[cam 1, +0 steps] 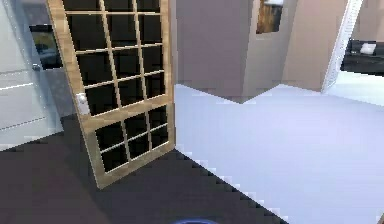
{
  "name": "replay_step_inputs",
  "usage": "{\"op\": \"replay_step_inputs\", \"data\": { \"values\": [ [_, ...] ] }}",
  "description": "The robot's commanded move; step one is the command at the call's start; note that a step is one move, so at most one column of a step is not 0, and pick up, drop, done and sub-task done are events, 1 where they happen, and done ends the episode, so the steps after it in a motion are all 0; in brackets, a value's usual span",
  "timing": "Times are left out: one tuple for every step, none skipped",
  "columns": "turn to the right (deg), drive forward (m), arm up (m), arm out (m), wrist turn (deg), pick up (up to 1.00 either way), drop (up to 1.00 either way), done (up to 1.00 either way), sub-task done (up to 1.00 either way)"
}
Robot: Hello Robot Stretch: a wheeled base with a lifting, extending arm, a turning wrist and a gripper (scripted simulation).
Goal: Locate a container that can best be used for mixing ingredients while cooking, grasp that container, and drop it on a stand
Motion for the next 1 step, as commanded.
{"op": "replay_step_inputs", "data": {
  "values": [
    [27.0, 0.00, 0.00, 0.00, 0.0, 0.00, 0.00, 0.00, 0.00]
  ]
}}
